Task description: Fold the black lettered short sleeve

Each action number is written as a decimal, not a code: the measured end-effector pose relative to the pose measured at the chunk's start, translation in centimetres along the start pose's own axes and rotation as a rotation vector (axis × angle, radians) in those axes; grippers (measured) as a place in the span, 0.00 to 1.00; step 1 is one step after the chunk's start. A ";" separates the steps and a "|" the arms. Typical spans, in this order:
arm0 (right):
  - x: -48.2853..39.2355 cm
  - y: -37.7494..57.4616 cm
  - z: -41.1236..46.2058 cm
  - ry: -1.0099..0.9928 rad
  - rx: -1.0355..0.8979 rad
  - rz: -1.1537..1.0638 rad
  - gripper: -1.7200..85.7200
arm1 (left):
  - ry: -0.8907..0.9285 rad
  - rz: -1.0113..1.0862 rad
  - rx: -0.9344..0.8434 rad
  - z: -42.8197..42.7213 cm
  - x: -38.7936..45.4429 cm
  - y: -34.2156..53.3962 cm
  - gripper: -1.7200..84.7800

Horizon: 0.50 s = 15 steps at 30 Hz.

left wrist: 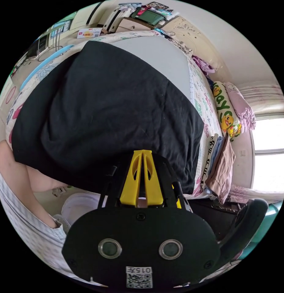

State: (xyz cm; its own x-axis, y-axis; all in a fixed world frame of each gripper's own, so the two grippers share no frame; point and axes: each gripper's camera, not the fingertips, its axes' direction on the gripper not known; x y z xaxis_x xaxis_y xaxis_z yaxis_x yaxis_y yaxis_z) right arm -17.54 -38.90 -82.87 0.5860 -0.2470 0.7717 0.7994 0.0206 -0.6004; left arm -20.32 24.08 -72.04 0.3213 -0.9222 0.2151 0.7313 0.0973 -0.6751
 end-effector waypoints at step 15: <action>-7.7 -3.5 -5.6 0.085 -0.024 -0.104 0.03 | 0.134 -0.113 0.001 2.0 -5.7 0.4 0.01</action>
State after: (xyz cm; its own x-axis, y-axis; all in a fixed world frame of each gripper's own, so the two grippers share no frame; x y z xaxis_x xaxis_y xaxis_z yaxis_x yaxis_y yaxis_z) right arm -25.61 -42.50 -87.92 0.4861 -0.3278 0.8101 0.8513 -0.0319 -0.5238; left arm -20.69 30.07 -72.12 0.1541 -0.9690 0.1932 0.7589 -0.0092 -0.6511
